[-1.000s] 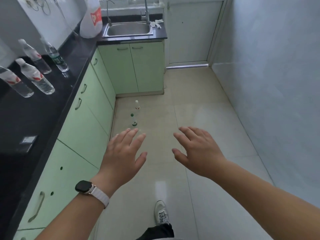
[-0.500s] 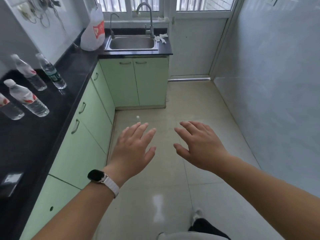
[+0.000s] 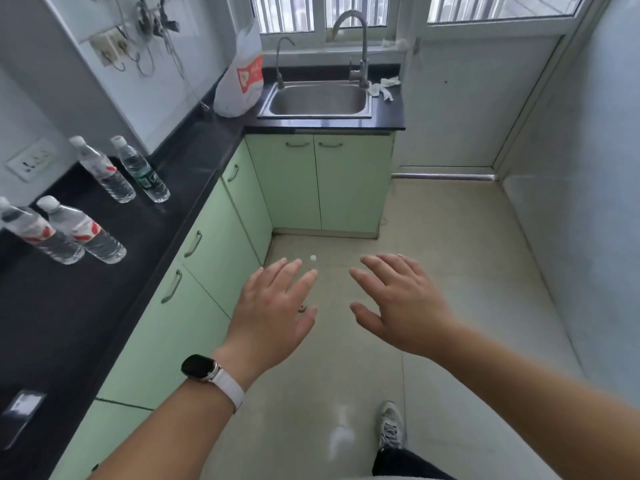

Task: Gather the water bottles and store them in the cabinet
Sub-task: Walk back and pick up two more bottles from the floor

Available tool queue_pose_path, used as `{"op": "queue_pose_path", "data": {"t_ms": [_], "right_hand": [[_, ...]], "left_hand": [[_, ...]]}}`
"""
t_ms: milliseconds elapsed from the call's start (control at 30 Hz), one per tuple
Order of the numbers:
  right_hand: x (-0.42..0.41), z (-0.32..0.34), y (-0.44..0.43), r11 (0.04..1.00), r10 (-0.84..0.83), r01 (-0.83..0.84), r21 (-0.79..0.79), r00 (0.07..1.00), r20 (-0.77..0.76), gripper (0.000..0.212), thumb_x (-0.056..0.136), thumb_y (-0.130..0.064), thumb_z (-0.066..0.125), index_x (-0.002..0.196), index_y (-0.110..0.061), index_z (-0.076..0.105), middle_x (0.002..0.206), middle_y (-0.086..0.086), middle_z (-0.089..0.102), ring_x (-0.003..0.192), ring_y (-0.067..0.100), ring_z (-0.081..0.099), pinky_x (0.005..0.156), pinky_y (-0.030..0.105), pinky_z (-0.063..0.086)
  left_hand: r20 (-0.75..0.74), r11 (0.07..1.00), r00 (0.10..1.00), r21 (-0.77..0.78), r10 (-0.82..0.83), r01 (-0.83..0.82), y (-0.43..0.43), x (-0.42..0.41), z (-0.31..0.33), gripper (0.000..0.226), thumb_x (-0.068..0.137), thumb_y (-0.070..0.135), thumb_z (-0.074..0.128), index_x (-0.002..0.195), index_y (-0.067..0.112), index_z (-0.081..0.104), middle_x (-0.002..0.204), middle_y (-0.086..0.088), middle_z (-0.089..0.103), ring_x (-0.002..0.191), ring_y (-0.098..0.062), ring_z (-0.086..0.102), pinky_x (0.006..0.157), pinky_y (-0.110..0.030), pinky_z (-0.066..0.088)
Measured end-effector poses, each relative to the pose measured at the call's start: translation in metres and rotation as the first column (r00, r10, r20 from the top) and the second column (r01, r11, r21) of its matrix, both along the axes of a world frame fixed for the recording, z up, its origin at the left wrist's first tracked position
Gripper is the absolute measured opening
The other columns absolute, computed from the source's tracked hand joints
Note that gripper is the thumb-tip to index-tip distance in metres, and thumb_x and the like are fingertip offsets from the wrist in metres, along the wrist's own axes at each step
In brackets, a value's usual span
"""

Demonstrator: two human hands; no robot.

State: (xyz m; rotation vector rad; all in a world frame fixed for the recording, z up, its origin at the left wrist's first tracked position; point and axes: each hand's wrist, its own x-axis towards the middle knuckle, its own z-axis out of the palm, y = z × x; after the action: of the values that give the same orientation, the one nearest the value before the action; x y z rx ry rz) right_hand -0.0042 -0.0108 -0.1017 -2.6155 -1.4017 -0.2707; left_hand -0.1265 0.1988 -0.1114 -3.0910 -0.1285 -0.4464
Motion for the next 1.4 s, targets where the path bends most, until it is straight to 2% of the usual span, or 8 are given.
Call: {"op": "queue_pose_path", "data": {"t_ms": [267,600,900,1133,1400], "right_hand": [[0.143,0.01,0.003,0.994,0.107,-0.106,-0.005,0.993,0.041,0.056,0.088,-0.053,0.044,0.125,-0.015,0.062,0.129,0.011,0.06,0.119,0.035,0.054,0.101,0.047,0.042],[0.24,0.014,0.047,0.98,0.199,-0.199,0.015,0.979,0.036,0.059,0.088,-0.054,0.044,0.127,-0.014,0.062,0.132,0.013,0.059,0.123,0.037,0.052,0.104,0.048,0.04],[0.333,-0.007,0.11,0.98,0.187,-0.188,-0.062,0.982,-0.025,0.06,0.089,-0.055,0.043,0.13,-0.015,0.06,0.134,0.012,0.058,0.126,0.039,0.051,0.104,0.05,0.041],[0.41,-0.001,0.162,0.982,0.175,-0.172,-0.076,0.984,0.036,0.059,0.087,-0.054,0.048,0.13,-0.015,0.06,0.134,0.012,0.058,0.125,0.037,0.051,0.104,0.048,0.042],[0.455,-0.001,0.228,0.953,0.289,-0.285,-0.102,0.957,0.028,0.061,0.086,-0.056,0.048,0.132,-0.016,0.058,0.135,0.01,0.057,0.126,0.036,0.05,0.105,0.047,0.041]], "left_hand": [[0.048,0.997,0.997,0.047,0.065,-0.067,-0.004,0.134,0.019,0.052,0.09,0.042,0.048,0.132,0.016,0.063,0.136,-0.013,0.061,0.128,-0.035,0.054,0.105,-0.053,0.044],[0.062,0.987,0.988,0.061,0.142,-0.145,0.023,0.209,0.015,0.05,0.09,0.042,0.051,0.131,0.016,0.064,0.135,-0.014,0.062,0.128,-0.035,0.055,0.102,-0.052,0.045],[0.023,0.989,0.989,-0.003,0.149,-0.149,0.096,0.31,-0.016,0.051,0.09,0.042,0.05,0.13,0.014,0.065,0.133,-0.015,0.063,0.126,-0.036,0.057,0.102,-0.052,0.046],[0.061,0.993,0.991,-0.029,0.117,-0.115,0.152,0.396,-0.02,0.05,0.09,0.041,0.05,0.129,0.014,0.065,0.133,-0.014,0.063,0.126,-0.037,0.057,0.104,-0.053,0.043],[0.059,0.978,0.977,-0.049,0.205,-0.203,0.2,0.424,-0.014,0.05,0.091,0.041,0.049,0.132,0.016,0.063,0.136,-0.013,0.061,0.129,-0.035,0.054,0.106,-0.053,0.04]]}}
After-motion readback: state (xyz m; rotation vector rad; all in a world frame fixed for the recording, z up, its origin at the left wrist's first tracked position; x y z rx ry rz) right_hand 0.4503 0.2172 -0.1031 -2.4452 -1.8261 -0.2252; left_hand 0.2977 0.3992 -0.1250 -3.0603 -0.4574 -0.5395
